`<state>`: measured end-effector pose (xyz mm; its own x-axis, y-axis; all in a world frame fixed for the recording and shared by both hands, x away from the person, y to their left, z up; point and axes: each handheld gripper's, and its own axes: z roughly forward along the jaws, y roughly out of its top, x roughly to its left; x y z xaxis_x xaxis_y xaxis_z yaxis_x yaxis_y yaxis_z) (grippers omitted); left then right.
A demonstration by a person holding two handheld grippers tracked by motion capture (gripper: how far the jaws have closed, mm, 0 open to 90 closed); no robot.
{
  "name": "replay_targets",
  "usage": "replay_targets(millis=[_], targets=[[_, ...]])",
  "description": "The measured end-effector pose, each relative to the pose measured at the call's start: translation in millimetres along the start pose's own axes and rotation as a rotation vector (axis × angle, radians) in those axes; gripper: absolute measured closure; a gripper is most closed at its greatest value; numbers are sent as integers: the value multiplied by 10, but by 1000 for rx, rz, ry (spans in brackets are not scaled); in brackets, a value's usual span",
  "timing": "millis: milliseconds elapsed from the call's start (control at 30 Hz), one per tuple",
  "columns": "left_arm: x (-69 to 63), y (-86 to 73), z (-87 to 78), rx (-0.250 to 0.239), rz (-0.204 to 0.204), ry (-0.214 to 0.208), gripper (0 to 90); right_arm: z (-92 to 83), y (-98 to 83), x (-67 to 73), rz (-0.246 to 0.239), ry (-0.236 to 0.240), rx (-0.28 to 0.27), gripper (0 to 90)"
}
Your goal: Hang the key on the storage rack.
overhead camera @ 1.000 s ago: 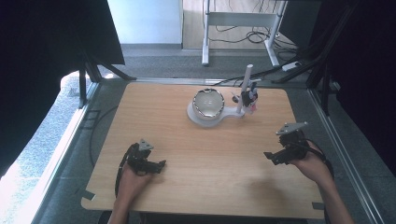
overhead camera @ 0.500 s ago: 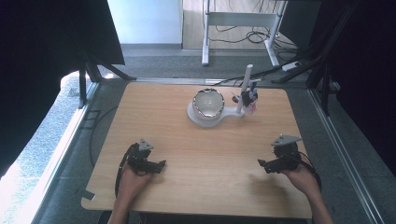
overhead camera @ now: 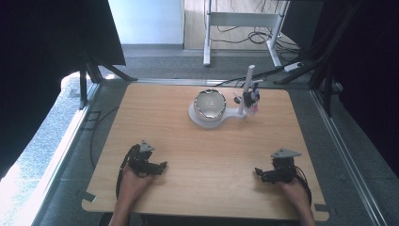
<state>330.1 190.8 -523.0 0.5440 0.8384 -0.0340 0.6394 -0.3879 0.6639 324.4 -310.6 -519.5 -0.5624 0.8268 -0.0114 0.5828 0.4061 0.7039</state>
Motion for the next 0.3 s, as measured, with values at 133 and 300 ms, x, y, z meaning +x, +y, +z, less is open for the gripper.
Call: replay_targets(millis=[133, 300], targets=[[0, 0, 0, 0, 0, 0, 7, 8, 2, -13, 10, 1, 9, 0], [-3, -1, 0, 0, 0, 0, 6, 9, 0, -18, 20, 1, 11, 0]])
